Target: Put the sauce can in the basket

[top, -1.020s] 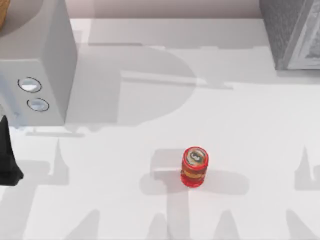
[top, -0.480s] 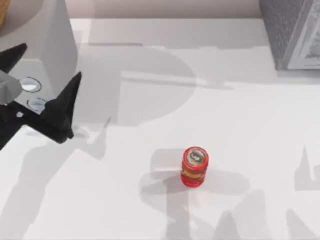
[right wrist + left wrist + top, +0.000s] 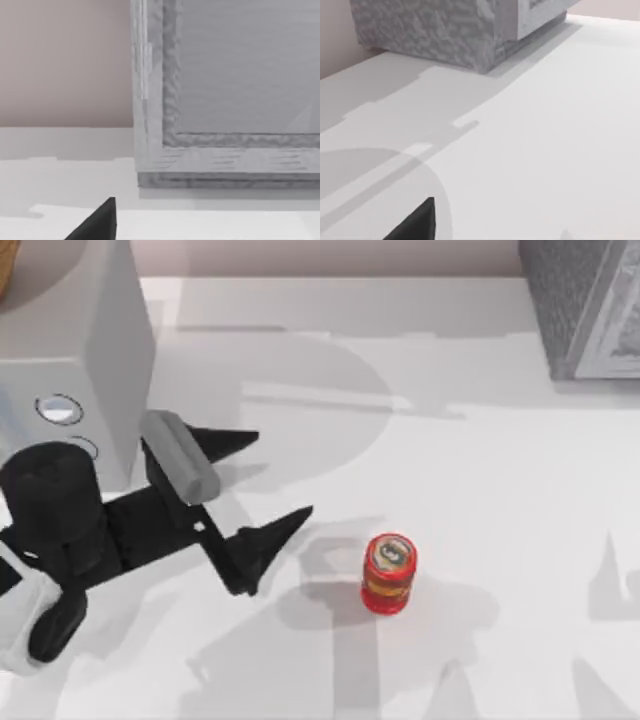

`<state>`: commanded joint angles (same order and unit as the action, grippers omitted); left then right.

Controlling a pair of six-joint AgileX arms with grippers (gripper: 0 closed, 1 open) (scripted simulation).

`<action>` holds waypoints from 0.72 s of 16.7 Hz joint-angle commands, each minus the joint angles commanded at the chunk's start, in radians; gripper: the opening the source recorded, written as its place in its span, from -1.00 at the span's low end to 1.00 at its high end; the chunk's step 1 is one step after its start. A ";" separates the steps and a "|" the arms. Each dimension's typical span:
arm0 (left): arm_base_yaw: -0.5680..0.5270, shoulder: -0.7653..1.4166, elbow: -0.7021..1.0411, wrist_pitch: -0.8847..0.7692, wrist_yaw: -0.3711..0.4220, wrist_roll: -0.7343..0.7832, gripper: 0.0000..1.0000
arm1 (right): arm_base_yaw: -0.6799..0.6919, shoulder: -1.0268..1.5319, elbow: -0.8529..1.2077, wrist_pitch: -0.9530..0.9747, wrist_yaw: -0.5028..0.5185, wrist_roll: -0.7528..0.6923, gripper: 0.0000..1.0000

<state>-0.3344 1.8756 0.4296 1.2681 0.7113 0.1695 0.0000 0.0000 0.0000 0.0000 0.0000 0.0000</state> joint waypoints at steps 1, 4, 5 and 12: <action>-0.014 0.086 0.016 0.055 0.045 0.006 1.00 | 0.000 0.000 0.000 0.000 0.000 0.000 1.00; -0.052 0.285 0.059 0.186 0.174 0.025 1.00 | 0.000 0.000 0.000 0.000 0.000 0.000 1.00; -0.063 0.331 0.071 0.214 0.213 0.030 1.00 | 0.000 0.000 0.000 0.000 0.000 0.000 1.00; -0.093 0.424 0.107 0.271 0.324 0.044 1.00 | 0.000 0.000 0.000 0.000 0.000 0.000 1.00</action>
<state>-0.4271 2.2998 0.5368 1.5386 1.0352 0.2138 0.0000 0.0000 0.0000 0.0000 0.0000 0.0000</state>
